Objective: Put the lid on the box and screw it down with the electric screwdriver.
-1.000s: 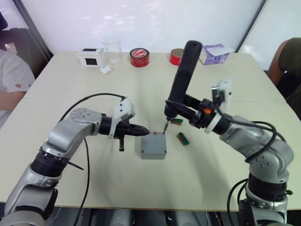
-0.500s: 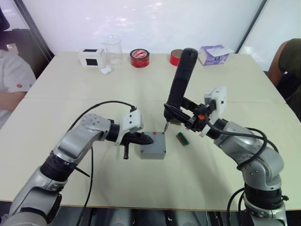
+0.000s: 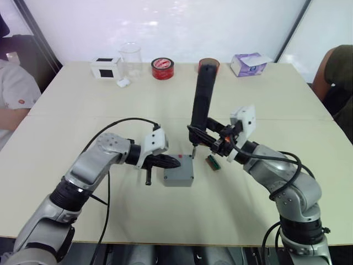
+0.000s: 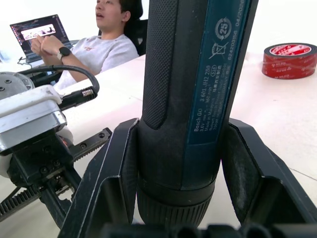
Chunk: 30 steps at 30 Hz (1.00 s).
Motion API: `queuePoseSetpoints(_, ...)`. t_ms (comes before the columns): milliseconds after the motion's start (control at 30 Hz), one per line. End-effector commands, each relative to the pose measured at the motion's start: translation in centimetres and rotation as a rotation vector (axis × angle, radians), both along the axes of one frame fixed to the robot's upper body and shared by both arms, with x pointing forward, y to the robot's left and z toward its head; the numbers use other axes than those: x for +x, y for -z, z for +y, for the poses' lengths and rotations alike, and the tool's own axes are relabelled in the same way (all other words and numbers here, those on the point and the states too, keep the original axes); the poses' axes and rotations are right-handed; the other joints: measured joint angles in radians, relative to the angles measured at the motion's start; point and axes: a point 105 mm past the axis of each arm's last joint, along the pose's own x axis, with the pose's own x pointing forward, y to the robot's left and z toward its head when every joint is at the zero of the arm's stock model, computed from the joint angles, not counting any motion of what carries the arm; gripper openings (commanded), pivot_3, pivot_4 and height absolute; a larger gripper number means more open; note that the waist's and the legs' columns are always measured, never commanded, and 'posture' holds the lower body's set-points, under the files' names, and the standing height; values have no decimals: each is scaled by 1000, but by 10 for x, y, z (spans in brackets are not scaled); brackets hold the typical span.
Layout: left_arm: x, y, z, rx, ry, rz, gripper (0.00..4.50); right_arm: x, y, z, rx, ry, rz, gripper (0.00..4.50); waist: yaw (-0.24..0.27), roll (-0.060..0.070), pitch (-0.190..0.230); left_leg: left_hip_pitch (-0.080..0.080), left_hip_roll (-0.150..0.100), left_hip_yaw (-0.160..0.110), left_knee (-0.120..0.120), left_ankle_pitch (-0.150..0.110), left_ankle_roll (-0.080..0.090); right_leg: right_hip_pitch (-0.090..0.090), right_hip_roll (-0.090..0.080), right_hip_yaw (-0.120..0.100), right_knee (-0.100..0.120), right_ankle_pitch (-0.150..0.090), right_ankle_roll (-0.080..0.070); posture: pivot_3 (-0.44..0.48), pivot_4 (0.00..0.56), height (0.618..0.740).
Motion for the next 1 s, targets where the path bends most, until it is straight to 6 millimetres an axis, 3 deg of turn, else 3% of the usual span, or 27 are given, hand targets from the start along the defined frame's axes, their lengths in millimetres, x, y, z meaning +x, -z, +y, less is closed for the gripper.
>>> queuePoseSetpoints(33, -2, 14, 1, 43, -18, 24, 0, -9, -31, -2, 66, -20, -123, 1829, 0, 0, 0, 0, 0, 0, 0, 0, 0, 0, 0, 0, 0, 0, 0, 0, 150, 740)
queuePoseSetpoints(200, -2, 13, -1, 44, -17, 23, 0, -11, -33, -3, 74, -29, -122, 1829, 2, 0, 0, 1, 0, 0, 0, 0, 0, 1, 0, 0, 0, 0, 0, 0, 150, 740)
queuePoseSetpoints(600, 0, 11, 5, 45, -22, 21, 0, -7, -18, 7, 39, -34, -96, 1829, 0, 0, 0, 1, 0, 0, 0, 0, 0, 1, 0, 0, 0, 0, 0, 0, 150, 740)
queuePoseSetpoints(1000, -3, 10, 1, 46, -16, 20, 0, -7, -6, -2, -33, -21, -99, 1829, 0, 0, 0, 10, 0, 0, -1, 0, 0, 9, 0, 0, -1, 0, 0, 0, 150, 740)
